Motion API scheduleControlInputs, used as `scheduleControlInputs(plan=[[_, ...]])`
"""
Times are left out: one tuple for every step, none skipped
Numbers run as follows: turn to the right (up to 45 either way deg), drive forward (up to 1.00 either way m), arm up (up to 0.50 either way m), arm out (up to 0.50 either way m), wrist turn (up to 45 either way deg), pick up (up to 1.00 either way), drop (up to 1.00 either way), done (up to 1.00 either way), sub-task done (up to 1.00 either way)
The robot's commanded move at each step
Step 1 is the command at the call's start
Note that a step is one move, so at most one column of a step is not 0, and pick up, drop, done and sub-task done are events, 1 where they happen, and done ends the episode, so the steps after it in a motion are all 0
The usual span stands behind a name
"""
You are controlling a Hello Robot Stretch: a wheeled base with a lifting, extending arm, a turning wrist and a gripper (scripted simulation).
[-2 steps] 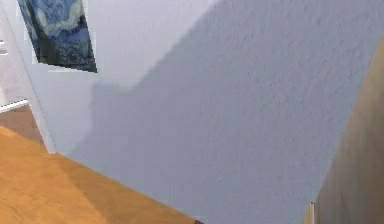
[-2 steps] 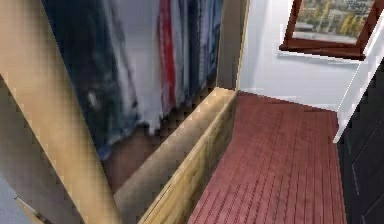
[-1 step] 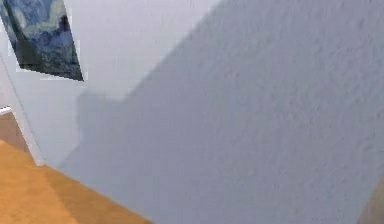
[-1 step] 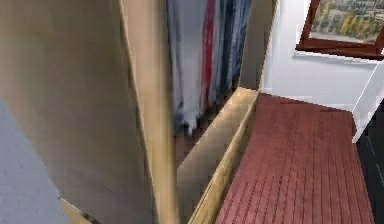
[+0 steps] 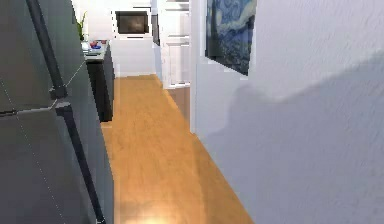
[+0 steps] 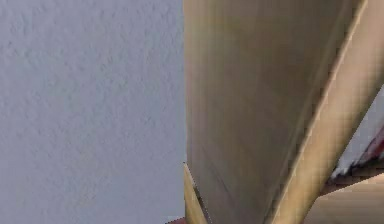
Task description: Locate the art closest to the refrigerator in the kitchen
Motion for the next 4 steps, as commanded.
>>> scheduleControlInputs(plan=[[6.0,0.0,0.0,0.0,0.0,0.0,0.0,0.0,0.0],[0.0,0.65,0.0,0.0,0.0,0.0,0.0,0.0,0.0],[-21.0,0.0,0.0,0.0,0.0,0.0,0.0,0.0,0.0],[0.0,1.0,0.0,0.0,0.0,0.0,0.0,0.0,0.0]])
